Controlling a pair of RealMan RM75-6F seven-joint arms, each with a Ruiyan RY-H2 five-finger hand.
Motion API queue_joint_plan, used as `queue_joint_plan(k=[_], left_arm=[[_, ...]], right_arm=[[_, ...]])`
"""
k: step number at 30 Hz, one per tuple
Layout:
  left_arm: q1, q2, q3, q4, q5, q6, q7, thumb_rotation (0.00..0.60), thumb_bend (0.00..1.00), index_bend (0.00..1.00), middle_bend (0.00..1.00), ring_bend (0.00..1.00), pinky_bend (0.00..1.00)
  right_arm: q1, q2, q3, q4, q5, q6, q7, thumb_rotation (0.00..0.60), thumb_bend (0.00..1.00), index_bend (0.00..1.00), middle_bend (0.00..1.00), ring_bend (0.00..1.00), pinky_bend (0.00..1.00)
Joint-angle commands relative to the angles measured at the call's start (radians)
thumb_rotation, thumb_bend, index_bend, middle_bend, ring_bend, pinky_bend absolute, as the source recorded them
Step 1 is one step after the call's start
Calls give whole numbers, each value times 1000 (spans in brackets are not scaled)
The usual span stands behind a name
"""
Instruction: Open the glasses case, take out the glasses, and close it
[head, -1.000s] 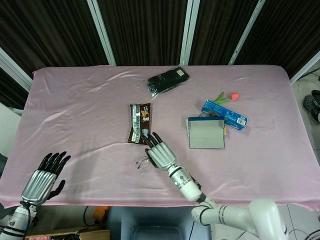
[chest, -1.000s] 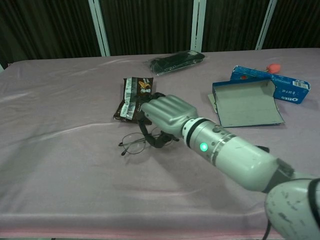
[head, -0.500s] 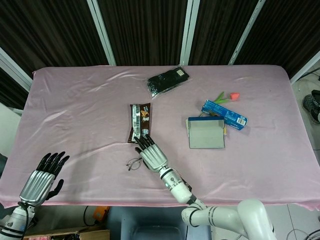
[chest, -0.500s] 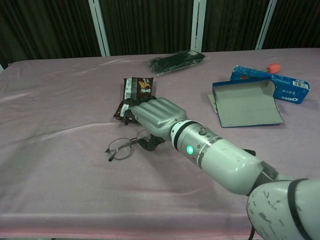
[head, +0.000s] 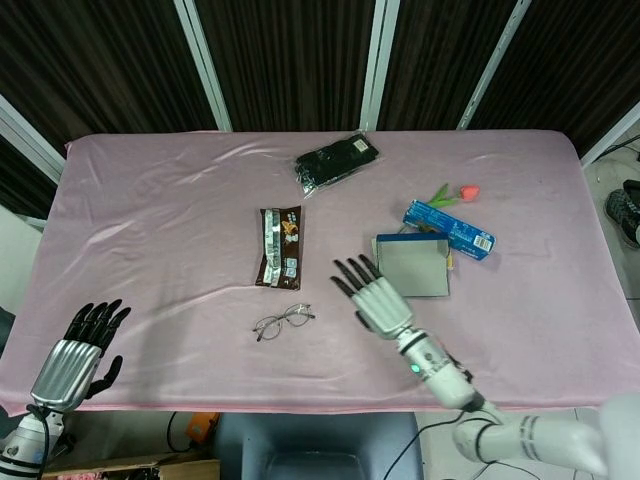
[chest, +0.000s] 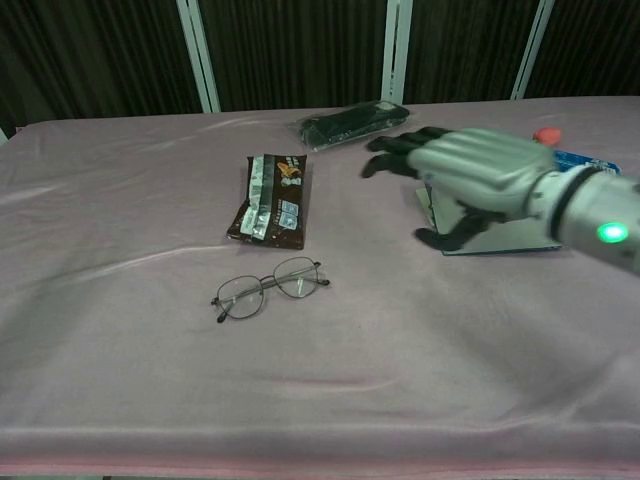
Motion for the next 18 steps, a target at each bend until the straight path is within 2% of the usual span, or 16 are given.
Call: queue_joint_plan(k=[1,3,4,8,11,18], left_arm=[[-2,3,3,1,11,3,-8,600,453,0,0,0,0],[-5,9,9,4,36,11,-32,600,445,0,0,0,0],[-4,10,11,10,46,19,-38,600,443,0,0,0,0],[-1,11,17,10,44,13,-32,600,443,0,0,0,0],[2,15,16,4,41,15,-27,600,444,0,0,0,0],[5,16,12,5,38,21,-31,600,441,0,0,0,0]], right_arm=[[-147,193,-123,-134,-10,115,-30,600,493,213,0,0,0],[-238,268,-166,-184,30,195,1,600,466,174,0,0,0],[-286,285,-182,-180,14,249,52,600,466,159,0,0,0],[-411,278,-198,-93,-27,405,182,600,466,127,0,0,0],[-428,276,-182,-73,-69,438,233,600,466,120,0,0,0],[-441,281,-150,-62,-54,410,258,600,466,70,0,0,0]])
